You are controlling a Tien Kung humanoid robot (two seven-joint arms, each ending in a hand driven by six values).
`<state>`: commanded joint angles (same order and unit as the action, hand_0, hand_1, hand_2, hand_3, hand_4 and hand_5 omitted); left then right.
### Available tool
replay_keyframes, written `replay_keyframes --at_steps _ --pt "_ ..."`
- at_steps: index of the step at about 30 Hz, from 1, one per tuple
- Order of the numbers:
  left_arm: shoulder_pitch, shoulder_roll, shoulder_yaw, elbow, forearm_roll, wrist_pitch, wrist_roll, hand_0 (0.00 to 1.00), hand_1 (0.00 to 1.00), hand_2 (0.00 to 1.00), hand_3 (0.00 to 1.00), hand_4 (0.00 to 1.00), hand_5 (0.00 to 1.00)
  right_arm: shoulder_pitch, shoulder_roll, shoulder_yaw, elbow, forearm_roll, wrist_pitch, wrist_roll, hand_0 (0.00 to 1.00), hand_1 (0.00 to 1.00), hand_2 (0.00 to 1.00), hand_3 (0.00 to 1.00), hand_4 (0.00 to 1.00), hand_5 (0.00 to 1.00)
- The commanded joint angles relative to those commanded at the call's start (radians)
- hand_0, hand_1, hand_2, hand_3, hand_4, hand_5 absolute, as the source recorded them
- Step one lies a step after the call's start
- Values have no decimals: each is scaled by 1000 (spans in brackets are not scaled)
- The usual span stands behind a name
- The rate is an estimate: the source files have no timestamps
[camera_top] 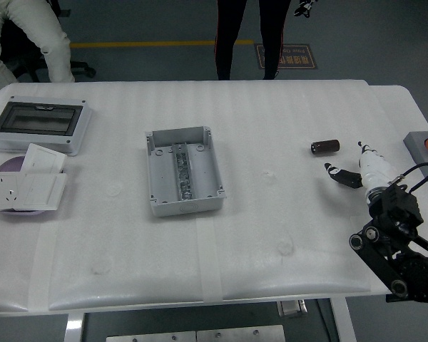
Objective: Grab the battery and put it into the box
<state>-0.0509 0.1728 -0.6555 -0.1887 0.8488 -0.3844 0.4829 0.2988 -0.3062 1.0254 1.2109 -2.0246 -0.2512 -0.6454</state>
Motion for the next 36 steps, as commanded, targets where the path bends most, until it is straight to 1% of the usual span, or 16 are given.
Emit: replay_keyframes --at_steps 3,4,9,10,15,16,19,21,27,28,33,34,36 --pt "-2 0 -1 0 0 -3 1 568 583 671 444 45 2 2 6 -11 3 -38 -5 0 808 998 998 998 779 555" --pt "-2 0 -1 0 -1 -4 2 568 591 663 442 43 2 3 7 -14 6 -51 -4 0 856 998 998 998 776 539" --pt "-2 -1 -2 0 0 -7 1 568 591 663 442 43 2 4 8 -24 23 -110 19 0 856 998 998 998 776 539" --pt "-2 -1 -1 -1 -1 -7 1 571 613 642 439 47 2 4 8 -25 27 -119 28 0 929 998 998 998 777 538" --pt "-1 -1 0 -1 -4 -6 -2 571 613 642 439 47 2 2 4 -26 39 -140 86 0 929 998 998 998 777 538" --pt "-1 -2 0 -1 -3 -7 -3 572 666 637 435 73 2 1 3 -26 41 -142 99 0 962 998 998 998 776 518" --pt "-1 -1 0 -1 -4 -7 -4 572 666 637 435 73 2 0 1 -22 44 -142 129 0 962 998 998 998 776 518" --pt "-1 -1 1 -1 -5 -7 -6 572 666 637 435 73 2 -1 -1 -17 43 -143 138 0 962 998 998 998 776 518" --pt "0 -1 0 -2 -4 -7 -9 572 677 633 433 71 2 -12 -10 5 41 -151 140 0 959 998 998 998 774 508" --pt "0 -1 0 -2 -4 -7 -9 570 677 628 434 58 2 -14 -11 10 41 -152 141 0 777 998 998 998 769 496" --pt "2 -1 -4 -3 0 -7 -8 570 677 628 434 58 2 -19 -15 25 38 -148 143 0 777 998 998 998 769 496" --pt "2 -1 -4 -3 0 -7 -8 572 675 615 431 48 2 -20 -15 27 39 -147 143 0 723 998 998 998 748 456" --pt "1 -1 -3 -3 -1 -7 -9 572 675 615 431 48 2 -22 -18 29 43 -142 141 0 723 998 998 998 748 456"
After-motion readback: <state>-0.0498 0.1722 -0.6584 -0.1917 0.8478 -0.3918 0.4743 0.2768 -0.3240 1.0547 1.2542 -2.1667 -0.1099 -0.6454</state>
